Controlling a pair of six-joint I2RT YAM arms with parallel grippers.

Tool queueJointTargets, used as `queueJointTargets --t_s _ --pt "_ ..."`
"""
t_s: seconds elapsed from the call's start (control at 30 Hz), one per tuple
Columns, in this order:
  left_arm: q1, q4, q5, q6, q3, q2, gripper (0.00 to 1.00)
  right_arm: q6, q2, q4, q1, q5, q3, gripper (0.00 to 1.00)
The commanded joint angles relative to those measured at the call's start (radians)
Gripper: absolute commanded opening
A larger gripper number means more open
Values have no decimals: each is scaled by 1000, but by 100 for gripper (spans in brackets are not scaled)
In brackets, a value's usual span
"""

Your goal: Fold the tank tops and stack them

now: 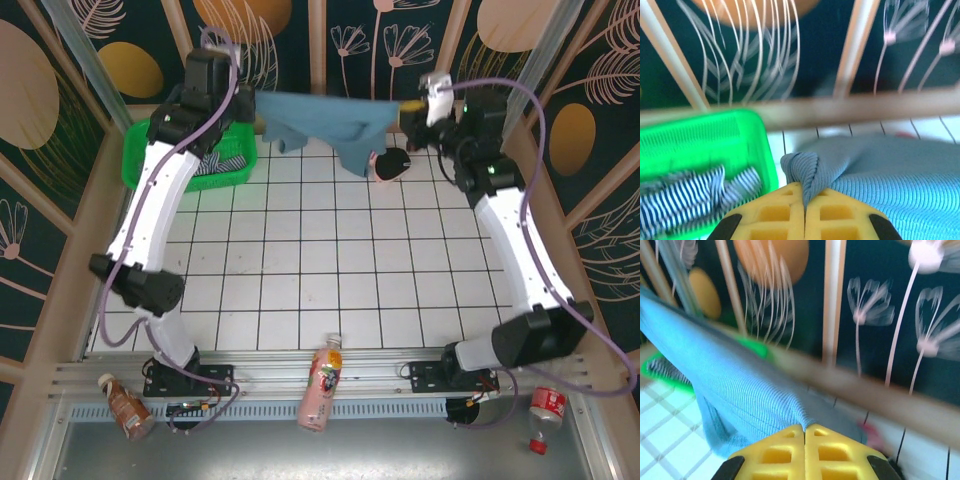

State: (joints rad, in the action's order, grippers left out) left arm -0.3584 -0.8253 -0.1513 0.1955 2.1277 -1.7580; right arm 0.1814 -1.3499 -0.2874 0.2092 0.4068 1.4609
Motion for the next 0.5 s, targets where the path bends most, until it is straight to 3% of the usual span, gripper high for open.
queueJointTargets --t_s 0.0,0.1,0.17,0.2,0.23,0.3,0.37,0.47 --pt "9 -67 64 98 -362 187 0 55 110 -256 16 -11 -200 0" --pt "8 -5 96 211 -704 363 0 11 186 -363 81 -46 -381 0" --pt "4 4 145 299 -896 429 0 -108 222 -387 130 -32 -503 0" --pt "-8 31 178 342 -1002 460 0 -152 232 -358 187 -47 -530 0" --pt "-23 66 201 382 -1105 489 0 -193 222 -350 282 -150 -536 0" --pt "-49 134 239 451 -1267 532 0 -221 123 -383 332 -200 -507 0" --pt "-55 140 217 473 -1339 546 0 -253 30 -403 348 -165 -490 0" --pt "-56 131 211 493 -1375 542 0 -286 -24 -393 422 -224 -497 0"
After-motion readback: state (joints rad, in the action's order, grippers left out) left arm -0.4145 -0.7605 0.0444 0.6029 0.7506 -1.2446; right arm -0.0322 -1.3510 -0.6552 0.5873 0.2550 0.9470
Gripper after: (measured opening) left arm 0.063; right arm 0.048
